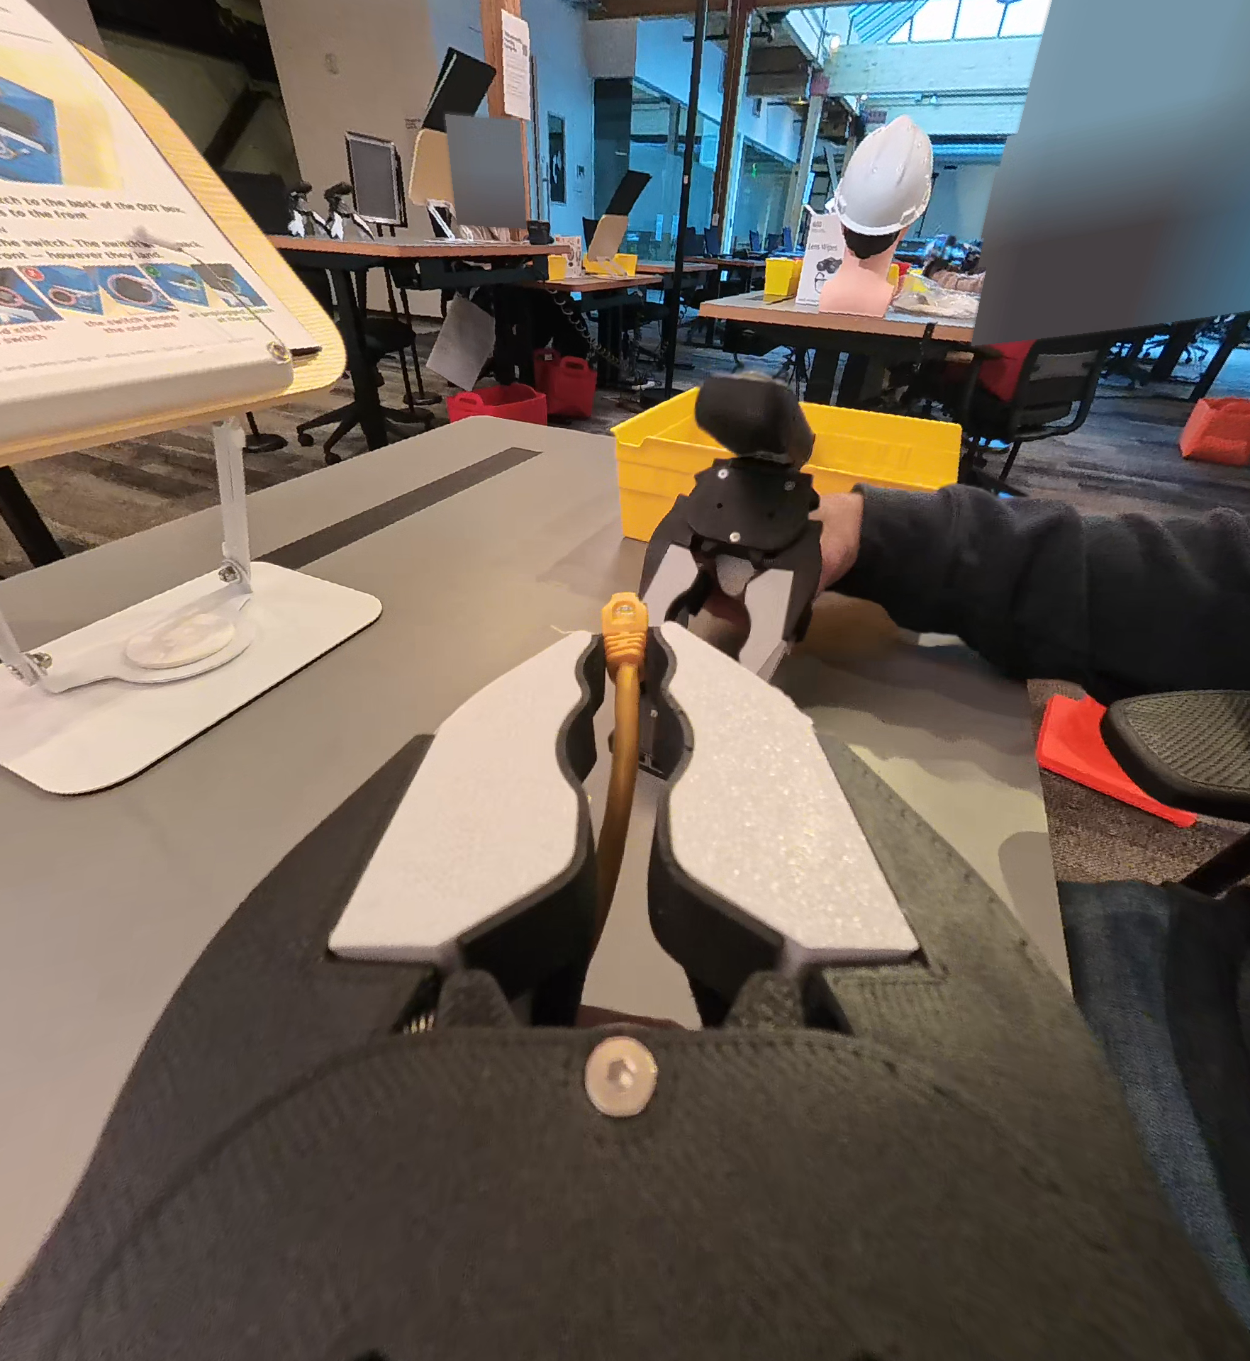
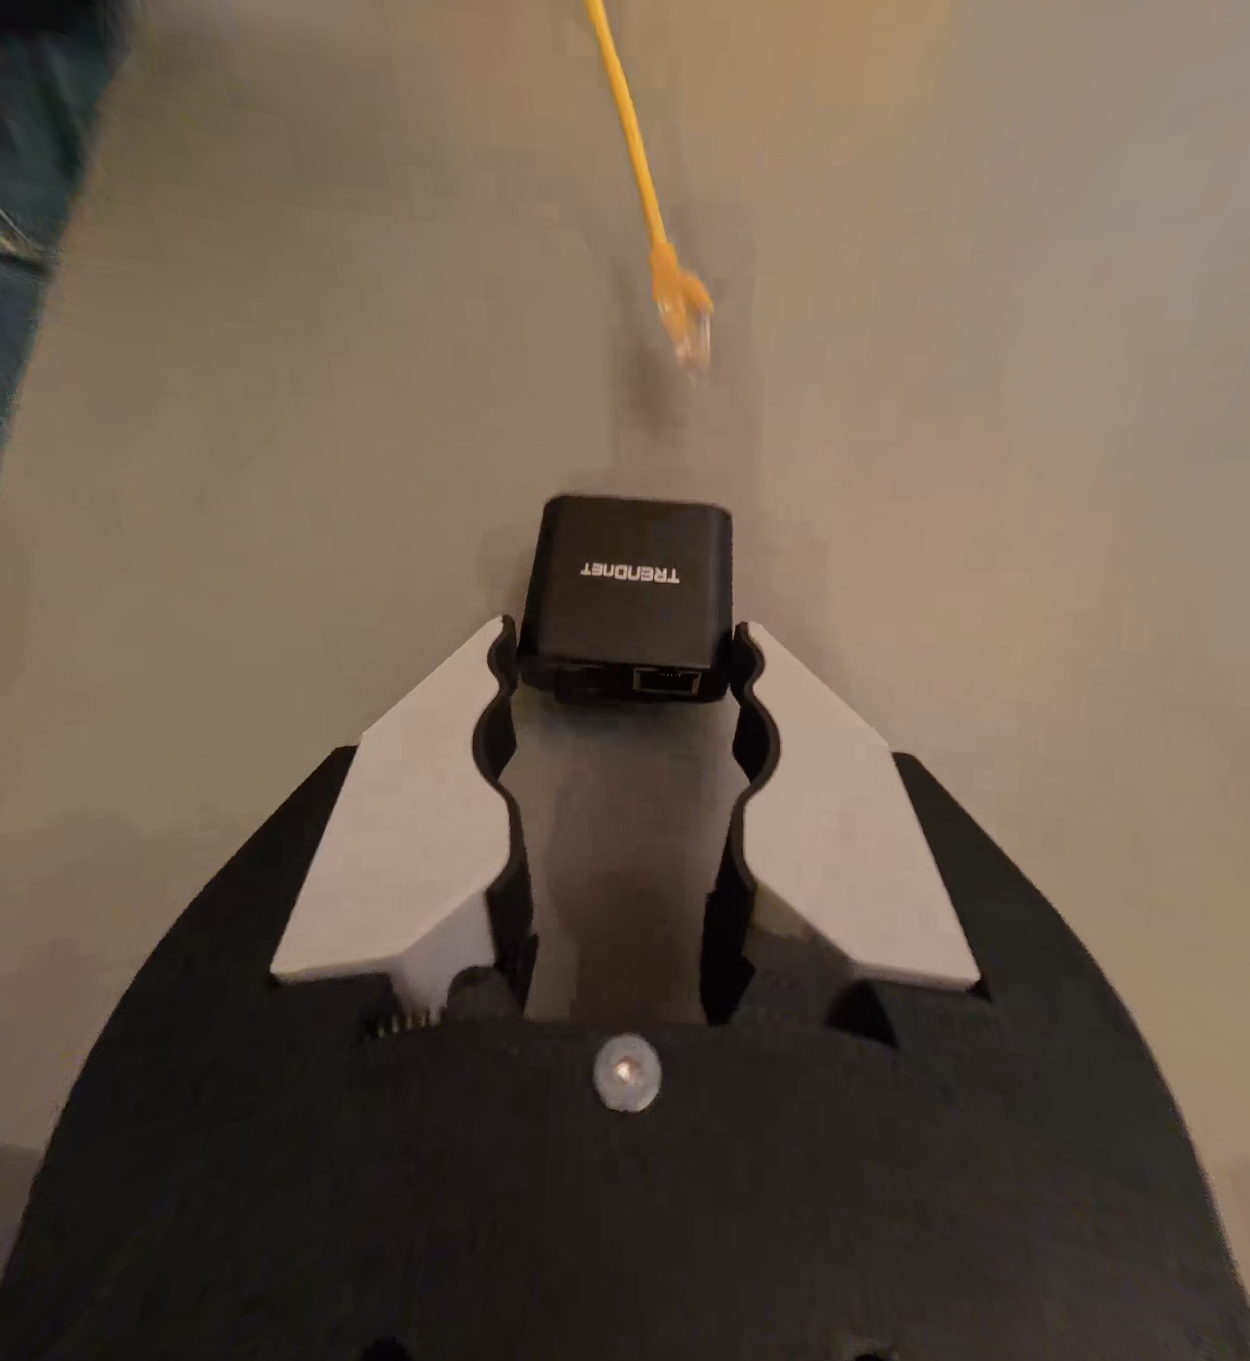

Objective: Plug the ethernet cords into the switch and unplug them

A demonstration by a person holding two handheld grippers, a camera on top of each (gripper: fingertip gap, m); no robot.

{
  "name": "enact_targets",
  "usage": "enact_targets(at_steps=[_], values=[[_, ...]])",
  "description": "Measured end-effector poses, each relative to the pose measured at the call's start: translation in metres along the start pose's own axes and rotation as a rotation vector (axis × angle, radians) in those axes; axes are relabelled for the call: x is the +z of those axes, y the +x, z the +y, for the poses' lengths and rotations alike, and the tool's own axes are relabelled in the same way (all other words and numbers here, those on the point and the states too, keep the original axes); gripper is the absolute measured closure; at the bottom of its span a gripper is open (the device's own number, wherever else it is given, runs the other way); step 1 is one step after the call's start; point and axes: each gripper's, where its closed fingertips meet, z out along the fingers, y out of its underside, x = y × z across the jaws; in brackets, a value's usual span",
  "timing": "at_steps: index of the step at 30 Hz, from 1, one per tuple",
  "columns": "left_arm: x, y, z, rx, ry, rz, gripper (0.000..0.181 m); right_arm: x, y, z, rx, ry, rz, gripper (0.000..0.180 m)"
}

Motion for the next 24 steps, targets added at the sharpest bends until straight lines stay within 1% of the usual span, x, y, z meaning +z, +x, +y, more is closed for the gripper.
enact_targets(at_steps=[1,3,4,6,7,10,11,13,15,18,24], values=[[0.000,-0.001,0.001,-0.003,0.001,-0.001,0.170,0.001,0.003,0.007,-0.006,-0.062,0.028,0.122],[-0.001,-0.001,0.001,-0.009,0.003,-0.001,0.170,0.002,0.011,0.011,0.013,-0.115,0.083,0.111],[-0.001,-0.002,0.001,-0.010,0.007,-0.001,0.170,0.001,0.013,0.011,0.026,-0.115,0.106,0.109],[-0.002,-0.002,0.000,-0.013,0.013,0.001,0.170,0.001,0.013,0.008,0.043,-0.099,0.141,0.095],[-0.002,-0.001,0.000,-0.013,0.015,0.002,0.170,0.002,0.012,0.006,0.065,-0.082,0.146,0.093],[-0.002,-0.001,0.001,-0.019,0.017,0.005,0.170,0.009,0.006,0.011,0.128,-0.067,0.142,0.097],[-0.002,-0.001,0.001,-0.022,0.019,0.007,0.170,0.009,0.009,0.009,0.135,-0.034,0.170,0.108],[-0.002,-0.001,0.001,-0.024,0.022,0.008,0.170,0.009,0.012,0.008,0.157,0.005,0.198,0.119],[-0.003,-0.001,0.001,-0.025,0.022,0.008,0.170,0.007,0.012,0.008,0.136,0.011,0.223,0.120],[-0.002,-0.001,0.001,-0.028,0.024,0.009,0.170,0.006,0.008,0.008,0.126,0.022,0.212,0.120],[-0.001,-0.001,0.002,-0.030,0.020,0.012,0.170,-0.006,0.004,-0.010,0.139,0.136,0.158,0.120]])
